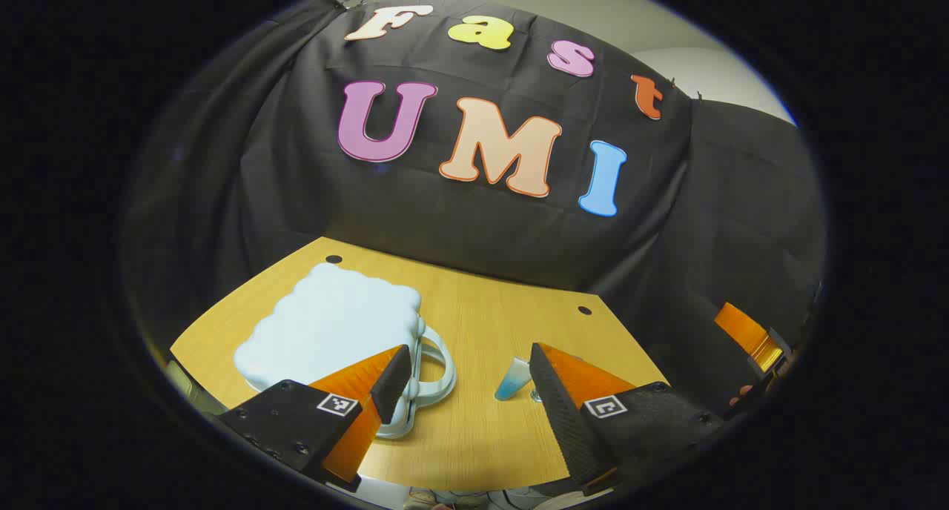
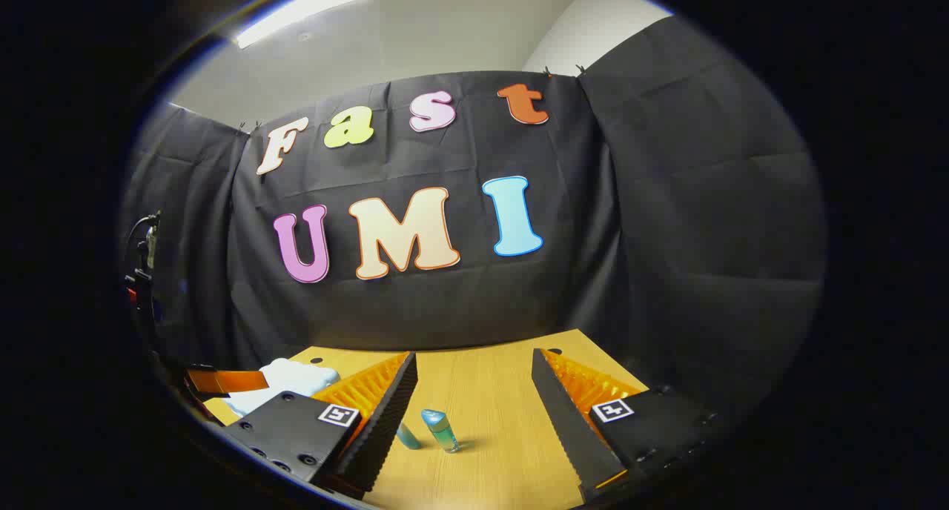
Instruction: First open the suitcase, pack the skin care products into it, and then close the suitcase.
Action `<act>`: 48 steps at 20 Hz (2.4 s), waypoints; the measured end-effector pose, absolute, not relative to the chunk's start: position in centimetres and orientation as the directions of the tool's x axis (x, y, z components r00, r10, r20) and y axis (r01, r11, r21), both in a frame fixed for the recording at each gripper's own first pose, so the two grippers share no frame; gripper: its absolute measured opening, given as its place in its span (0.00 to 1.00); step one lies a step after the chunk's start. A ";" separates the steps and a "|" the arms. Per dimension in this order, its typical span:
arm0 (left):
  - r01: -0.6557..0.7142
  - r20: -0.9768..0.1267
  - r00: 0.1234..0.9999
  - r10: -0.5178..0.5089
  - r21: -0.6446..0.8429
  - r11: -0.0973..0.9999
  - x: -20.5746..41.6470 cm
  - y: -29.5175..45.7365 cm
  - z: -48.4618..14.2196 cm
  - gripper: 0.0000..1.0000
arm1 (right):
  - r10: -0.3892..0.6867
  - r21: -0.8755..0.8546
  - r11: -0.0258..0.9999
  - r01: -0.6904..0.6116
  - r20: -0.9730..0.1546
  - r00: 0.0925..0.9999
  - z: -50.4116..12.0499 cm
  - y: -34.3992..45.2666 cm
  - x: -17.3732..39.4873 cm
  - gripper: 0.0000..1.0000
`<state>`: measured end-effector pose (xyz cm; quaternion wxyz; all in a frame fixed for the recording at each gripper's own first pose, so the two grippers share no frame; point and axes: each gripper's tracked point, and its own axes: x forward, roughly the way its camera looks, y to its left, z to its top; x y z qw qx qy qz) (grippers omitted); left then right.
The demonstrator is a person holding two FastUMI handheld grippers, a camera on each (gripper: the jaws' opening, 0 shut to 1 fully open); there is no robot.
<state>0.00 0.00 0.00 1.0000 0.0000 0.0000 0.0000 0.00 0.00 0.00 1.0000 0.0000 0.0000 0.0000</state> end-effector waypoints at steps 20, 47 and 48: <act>-0.040 -0.417 0.909 0.025 -0.028 0.999 12.7 1.7 -3.0 0.94 | 0.018 0.008 1.000 -0.017 -0.127 0.992 -4.7 -1.7 -1.2 0.96; -0.218 -0.821 0.549 0.155 0.038 0.975 19.5 4.8 -15.5 0.24 | -0.016 0.075 0.997 0.032 -0.208 0.978 -7.9 -4.1 -2.0 0.98; -0.223 -0.823 0.547 0.155 0.035 0.974 19.7 4.9 -15.6 0.10 | -0.016 0.075 0.997 0.032 -0.211 0.977 -7.9 -4.1 -2.0 0.98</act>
